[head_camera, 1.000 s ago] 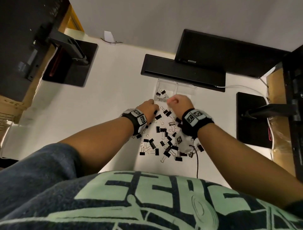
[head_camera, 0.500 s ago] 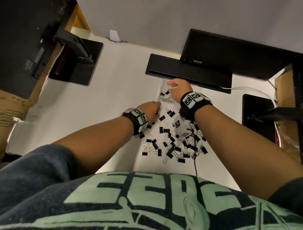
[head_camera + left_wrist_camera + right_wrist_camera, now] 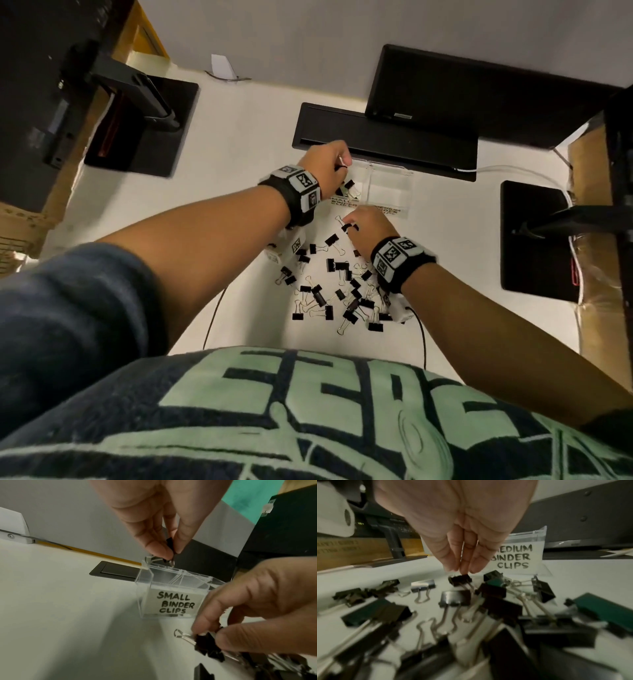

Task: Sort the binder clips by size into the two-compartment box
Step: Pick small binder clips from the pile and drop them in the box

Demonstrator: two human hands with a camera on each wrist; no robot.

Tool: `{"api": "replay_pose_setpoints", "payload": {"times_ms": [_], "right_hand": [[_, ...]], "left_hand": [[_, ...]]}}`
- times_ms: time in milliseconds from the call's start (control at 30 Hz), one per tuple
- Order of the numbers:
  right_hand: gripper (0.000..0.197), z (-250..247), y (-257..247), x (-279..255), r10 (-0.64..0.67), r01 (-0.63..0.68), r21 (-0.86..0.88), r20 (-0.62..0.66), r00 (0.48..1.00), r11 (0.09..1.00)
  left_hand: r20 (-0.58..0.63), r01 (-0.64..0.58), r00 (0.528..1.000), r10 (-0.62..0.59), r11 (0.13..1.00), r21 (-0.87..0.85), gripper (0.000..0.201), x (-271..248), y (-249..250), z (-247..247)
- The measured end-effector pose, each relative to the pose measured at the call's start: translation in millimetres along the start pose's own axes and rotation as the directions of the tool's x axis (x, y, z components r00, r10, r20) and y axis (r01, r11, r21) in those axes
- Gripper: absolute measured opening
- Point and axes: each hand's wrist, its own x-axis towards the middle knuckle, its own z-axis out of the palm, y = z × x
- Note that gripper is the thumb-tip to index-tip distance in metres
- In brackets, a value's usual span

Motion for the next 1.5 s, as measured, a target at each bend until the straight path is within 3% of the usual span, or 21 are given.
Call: {"api": "replay_pose_setpoints", "payload": {"times_ms": [233,367,567,700,833,933,1033,1167,1300,1500], "right_hand": [[0.021,10,3,10,0.05,-0.045,-0.134,0.039,0.998,0.99],[0.013,14,-4,13,0.085,-0.082,-0.098,0.028,0.996,0.992],[0.028,16,-3,5,0.152,-0.148,0.11,-0.035,0.988,0.983],[0.027,7,-2,-2,0.156,-0.121,0.337,-0.079,0.985,0.934],[0.022,5,-6,-9,0.237,-0.202,0.566,0.012,0.971,0.799],[0.013,10,-13,-10,0.222,-0.227,0.622,0.087,0.971,0.749],[0.008,18,-21,-10,0.154,-0.175,0.515,0.084,0.984,0.839],[0.023,32,-33,-12,0.025,-0.048,0.233,0.098,0.995,0.971],[0.032,43,-41,-10,-0.062,0.07,-0.05,0.152,0.986,0.996],[0.024,50,-36,-13,-0.05,0.053,-0.031,0.085,0.995,0.998]], "left_hand": [[0.085,0.014,0.996,-0.026,0.991,0.136,0.023,6,-4,13],[0.096,-0.009,0.995,-0.002,0.993,0.115,0.029,2,-3,10],[0.027,0.028,0.999,-0.029,0.998,0.049,0.017,-29,-14,-3],[0.12,0.136,0.982,-0.149,0.985,0.108,0.012,-66,-44,-2],[0.184,0.243,0.946,-0.266,0.96,0.136,0.003,-100,-72,6],[0.211,0.226,0.943,-0.258,0.961,0.162,0.016,-116,-81,14],[0.218,0.178,0.951,-0.221,0.963,0.2,0.028,-121,-84,20],[0.206,0.163,0.956,-0.211,0.96,0.226,0.022,-123,-86,25],[0.171,0.15,0.966,-0.195,0.958,0.244,0.023,-128,-88,26],[0.189,0.172,0.961,-0.204,0.97,0.173,0.024,-133,-83,22]]}}
